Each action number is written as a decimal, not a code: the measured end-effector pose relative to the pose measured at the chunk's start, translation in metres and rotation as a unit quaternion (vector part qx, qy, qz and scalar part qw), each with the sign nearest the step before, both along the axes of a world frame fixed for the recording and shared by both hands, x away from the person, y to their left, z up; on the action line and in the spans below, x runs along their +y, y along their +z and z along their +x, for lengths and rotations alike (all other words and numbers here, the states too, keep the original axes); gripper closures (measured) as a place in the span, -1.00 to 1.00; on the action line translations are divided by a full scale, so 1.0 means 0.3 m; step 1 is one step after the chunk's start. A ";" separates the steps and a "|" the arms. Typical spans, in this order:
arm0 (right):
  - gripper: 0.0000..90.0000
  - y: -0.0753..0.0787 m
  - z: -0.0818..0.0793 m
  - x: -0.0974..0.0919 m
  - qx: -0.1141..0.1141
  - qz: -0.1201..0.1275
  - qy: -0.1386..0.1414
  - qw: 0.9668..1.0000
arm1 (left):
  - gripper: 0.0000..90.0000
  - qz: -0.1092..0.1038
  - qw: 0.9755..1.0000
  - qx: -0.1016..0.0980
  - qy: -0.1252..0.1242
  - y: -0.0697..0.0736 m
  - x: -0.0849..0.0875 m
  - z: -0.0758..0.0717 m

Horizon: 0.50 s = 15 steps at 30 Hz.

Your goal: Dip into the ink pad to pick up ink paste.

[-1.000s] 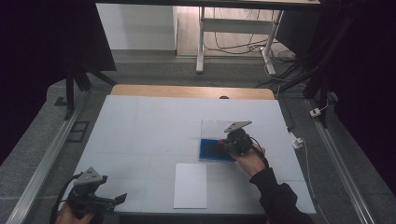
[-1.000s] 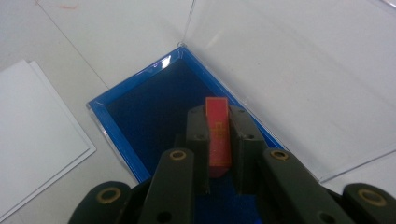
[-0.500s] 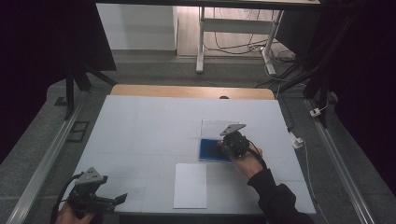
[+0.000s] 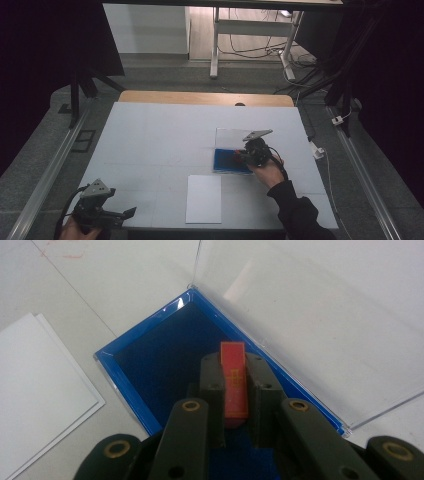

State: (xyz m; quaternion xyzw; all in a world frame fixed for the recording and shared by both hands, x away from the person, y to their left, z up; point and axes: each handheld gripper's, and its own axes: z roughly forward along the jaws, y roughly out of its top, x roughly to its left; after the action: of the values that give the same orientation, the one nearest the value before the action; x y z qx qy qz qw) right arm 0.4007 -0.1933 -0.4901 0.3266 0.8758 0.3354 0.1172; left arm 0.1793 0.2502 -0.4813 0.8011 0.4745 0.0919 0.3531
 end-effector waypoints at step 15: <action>0.78 0.010 -0.015 0.018 -0.016 -0.020 -0.002 1.000 | -0.94 -0.002 1.000 -0.001 0.000 0.000 0.001 0.000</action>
State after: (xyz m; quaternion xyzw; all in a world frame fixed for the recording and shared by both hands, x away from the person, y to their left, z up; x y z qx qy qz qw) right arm 0.3961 -0.1878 -0.4870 0.3208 0.8794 0.3231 0.1388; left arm 0.1792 0.2505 -0.4811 0.8005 0.4740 0.0914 0.3552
